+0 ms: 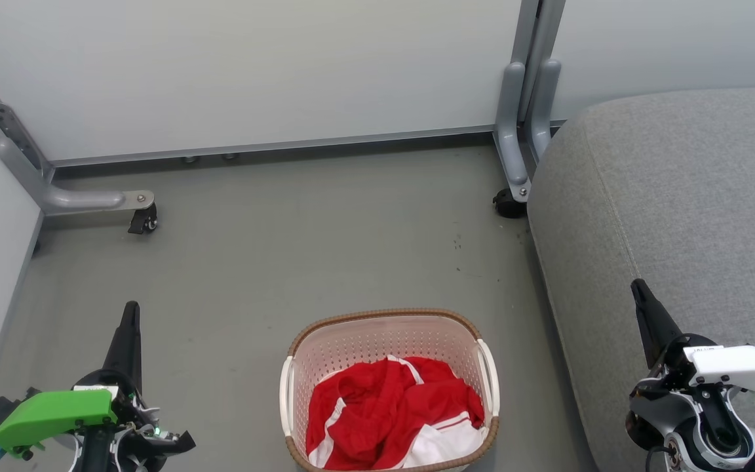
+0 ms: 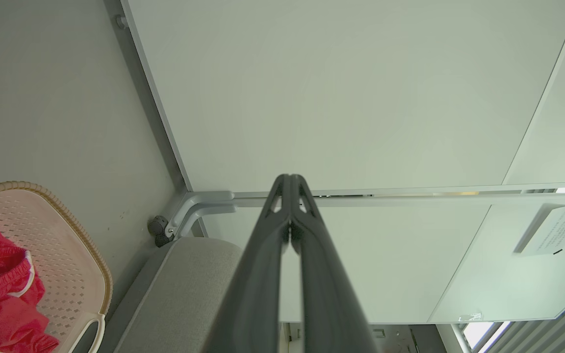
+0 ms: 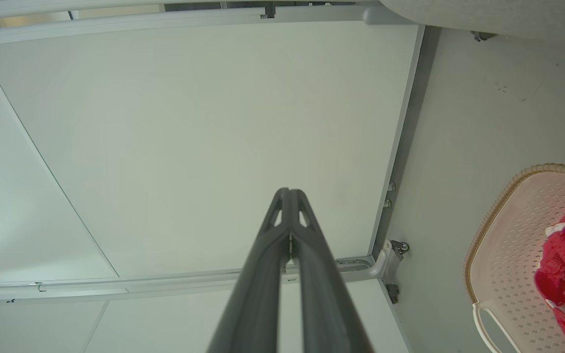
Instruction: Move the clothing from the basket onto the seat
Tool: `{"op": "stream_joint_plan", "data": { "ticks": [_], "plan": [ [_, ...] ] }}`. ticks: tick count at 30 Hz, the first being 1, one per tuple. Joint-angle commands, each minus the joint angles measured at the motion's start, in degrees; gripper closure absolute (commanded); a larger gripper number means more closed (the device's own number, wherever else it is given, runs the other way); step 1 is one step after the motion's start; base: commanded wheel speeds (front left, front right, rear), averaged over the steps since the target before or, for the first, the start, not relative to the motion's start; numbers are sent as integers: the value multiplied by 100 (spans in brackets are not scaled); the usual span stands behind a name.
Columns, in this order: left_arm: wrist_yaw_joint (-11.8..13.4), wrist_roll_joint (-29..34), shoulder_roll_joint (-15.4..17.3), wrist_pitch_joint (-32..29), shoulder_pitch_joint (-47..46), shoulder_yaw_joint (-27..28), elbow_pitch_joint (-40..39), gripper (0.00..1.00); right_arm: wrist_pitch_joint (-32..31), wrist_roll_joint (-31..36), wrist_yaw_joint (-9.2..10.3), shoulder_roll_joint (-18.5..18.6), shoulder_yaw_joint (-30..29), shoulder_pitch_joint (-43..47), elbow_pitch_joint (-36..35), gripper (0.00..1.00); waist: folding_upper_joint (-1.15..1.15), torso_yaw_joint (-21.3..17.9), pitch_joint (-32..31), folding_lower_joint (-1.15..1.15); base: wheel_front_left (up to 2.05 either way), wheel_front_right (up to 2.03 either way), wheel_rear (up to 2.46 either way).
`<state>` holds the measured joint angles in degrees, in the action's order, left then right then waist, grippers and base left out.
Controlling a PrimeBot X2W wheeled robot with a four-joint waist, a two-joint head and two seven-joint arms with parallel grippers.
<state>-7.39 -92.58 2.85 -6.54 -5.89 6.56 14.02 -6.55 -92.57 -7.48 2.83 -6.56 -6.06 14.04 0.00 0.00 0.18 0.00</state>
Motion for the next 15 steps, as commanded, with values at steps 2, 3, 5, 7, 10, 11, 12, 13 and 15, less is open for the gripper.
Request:
{"op": "stream_joint_plan", "data": {
  "ticks": [2, 3, 5, 7, 10, 11, 12, 13, 15],
  "plan": [
    [-28, 33, 10, -11, -79, 3, 9, 100, -9, 31, -2, 12, 1, -43, 7, 100, 0, 0, 0, 0, 0, 0, 0],
    [-28, 33, 10, -11, -79, 3, 9, 100, -10, 31, -2, 12, 1, -43, 7, 100, 0, 0, 0, 0, 0, 0, 0],
    [-28, 33, 10, -11, -79, 3, 9, 100, -9, 31, -2, 12, 1, -43, 7, 100, 0, 0, 0, 0, 0, 0, 0],
    [-28, 33, 10, -11, -79, 3, 9, 100, -9, 31, -2, 12, 1, -43, 7, 100, 0, 0, 0, 0, 0, 0, 0],
    [2, 1, -4, 3, 9, -3, 25, 0, 2, -1, 0, -7, 1, 10, 22, 0, 0, 0, 0, 0, 0, 0, 0],
    [3, 4, -9, 9, 28, -7, 59, 0, 5, -1, 1, -15, 4, 27, 52, 0, 0, 0, 0, 0, 0, 0, 0],
    [10, 1, -29, 7, 84, -10, 130, 0, 3, -1, 1, -37, 5, 80, 122, 0, 0, 0, 0, 0, 0, 0, 0],
    [10, 10, -34, 21, 100, -21, 143, 0, 14, 4, 1, -41, 15, 100, 129, 0, 0, 0, 2, 0, 0, 0, 0],
    [9, 48, -32, 79, 101, -69, 117, 0, 72, 45, 1, -38, 60, 110, 110, 0, 0, 0, 2, 0, 0, 0, 0]
  ]
}}
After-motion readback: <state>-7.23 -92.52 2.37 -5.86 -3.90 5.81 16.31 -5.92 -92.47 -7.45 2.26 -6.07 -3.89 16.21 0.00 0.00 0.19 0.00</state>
